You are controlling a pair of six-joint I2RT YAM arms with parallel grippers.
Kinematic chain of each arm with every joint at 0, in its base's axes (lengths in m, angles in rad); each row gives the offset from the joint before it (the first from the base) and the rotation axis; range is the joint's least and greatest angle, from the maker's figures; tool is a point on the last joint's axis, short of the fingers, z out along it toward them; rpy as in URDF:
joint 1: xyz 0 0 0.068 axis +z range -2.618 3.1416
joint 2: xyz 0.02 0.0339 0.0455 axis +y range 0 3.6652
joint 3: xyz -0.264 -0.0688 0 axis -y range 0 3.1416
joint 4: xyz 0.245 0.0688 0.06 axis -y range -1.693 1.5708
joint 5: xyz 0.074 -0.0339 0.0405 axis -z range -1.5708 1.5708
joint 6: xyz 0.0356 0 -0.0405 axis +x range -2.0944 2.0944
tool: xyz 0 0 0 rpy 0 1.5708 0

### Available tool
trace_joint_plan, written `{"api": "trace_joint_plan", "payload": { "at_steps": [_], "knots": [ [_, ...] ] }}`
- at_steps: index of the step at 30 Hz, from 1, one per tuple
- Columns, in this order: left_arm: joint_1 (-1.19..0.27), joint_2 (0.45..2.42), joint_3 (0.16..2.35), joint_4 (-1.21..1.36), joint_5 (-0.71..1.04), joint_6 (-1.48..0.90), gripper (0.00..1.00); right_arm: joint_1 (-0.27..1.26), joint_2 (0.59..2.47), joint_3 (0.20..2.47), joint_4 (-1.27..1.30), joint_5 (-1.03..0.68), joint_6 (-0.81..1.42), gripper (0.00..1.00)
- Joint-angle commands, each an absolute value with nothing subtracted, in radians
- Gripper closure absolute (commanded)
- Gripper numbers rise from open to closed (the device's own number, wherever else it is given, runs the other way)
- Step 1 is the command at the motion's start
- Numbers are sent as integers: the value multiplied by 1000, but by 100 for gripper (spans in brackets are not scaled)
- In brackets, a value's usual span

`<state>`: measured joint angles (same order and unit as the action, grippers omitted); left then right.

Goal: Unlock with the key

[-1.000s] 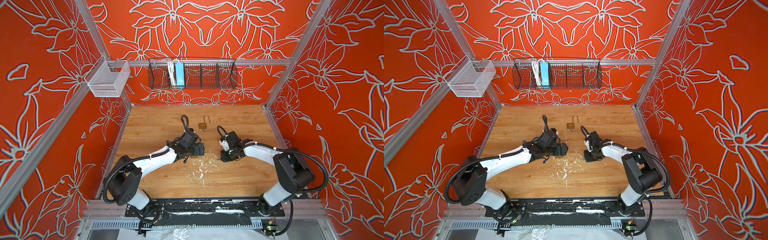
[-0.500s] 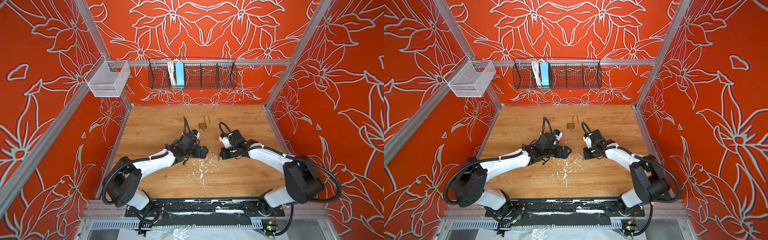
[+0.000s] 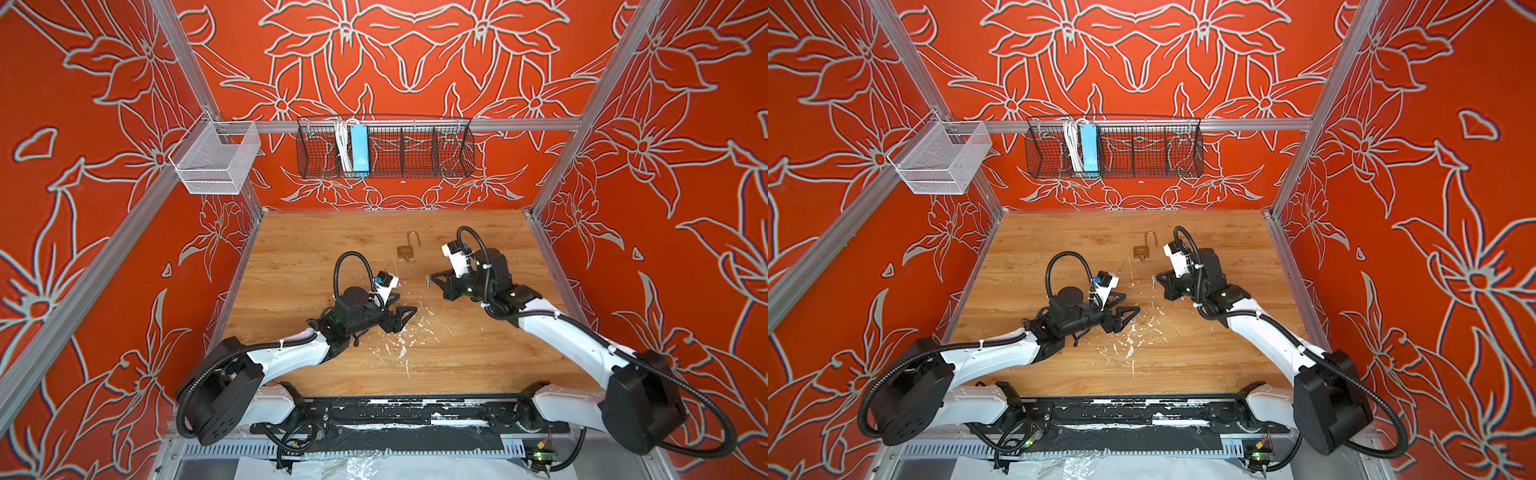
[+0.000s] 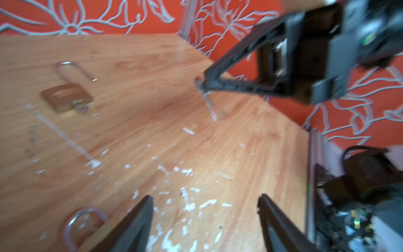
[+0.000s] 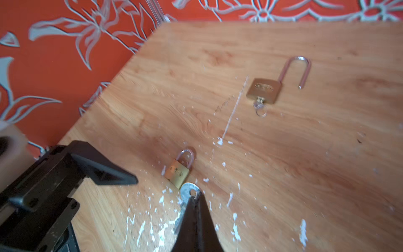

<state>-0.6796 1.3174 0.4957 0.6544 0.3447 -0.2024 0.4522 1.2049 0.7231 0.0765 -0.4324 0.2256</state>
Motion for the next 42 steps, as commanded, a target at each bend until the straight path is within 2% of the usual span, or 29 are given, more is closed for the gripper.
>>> {"api": "trace_joint_plan", "payload": {
  "at_steps": [1,8,22,24,28,38,42],
  "knots": [
    [-675,1373,488,857,436,-174,34,472,1137,608,333,-456,243,100],
    [-675,1501,516,950,436,-290,57,539,1066,466,486,-363,204,100],
    [-684,1507,542,882,432,-291,55,551,1032,420,535,-341,169,100],
    [-683,1508,535,900,453,-286,57,555,1035,413,552,-334,169,100],
    [-684,1511,525,944,477,-286,68,571,1051,422,557,-339,170,100],
    [-684,1536,487,1091,488,-331,67,638,1070,429,560,-281,143,100],
    [-687,1539,498,1067,491,-333,67,652,1080,433,563,-276,139,100]
  ]
}}
